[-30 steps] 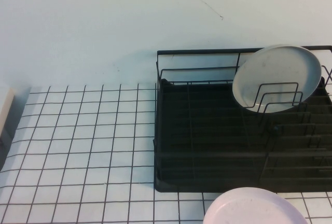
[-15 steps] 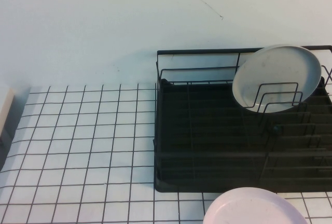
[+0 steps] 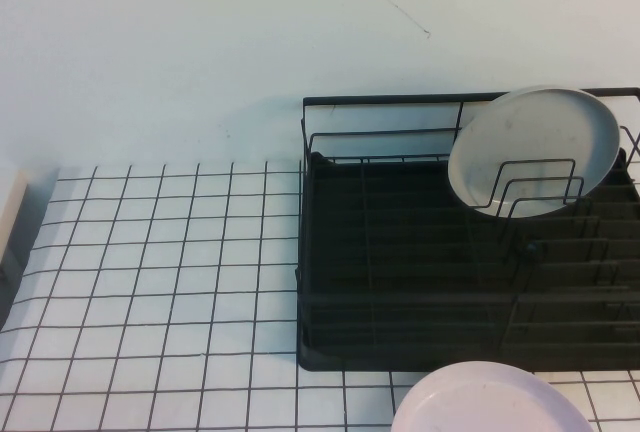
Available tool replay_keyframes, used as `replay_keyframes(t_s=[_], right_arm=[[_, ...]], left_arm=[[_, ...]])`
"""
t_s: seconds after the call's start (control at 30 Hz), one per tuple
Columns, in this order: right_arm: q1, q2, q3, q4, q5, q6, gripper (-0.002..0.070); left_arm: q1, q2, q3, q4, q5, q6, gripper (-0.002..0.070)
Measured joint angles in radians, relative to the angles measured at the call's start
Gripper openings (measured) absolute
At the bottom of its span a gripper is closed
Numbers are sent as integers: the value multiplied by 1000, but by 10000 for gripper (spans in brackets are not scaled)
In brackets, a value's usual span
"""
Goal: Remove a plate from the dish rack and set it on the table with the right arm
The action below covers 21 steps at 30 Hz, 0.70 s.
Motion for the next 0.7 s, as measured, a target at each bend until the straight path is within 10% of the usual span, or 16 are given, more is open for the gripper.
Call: replay_keyframes(t_s=[0.7], right_arm=[[-4, -18, 29, -79, 383, 149, -2]], left_arm=[[0, 0, 0, 0, 0, 0, -3]])
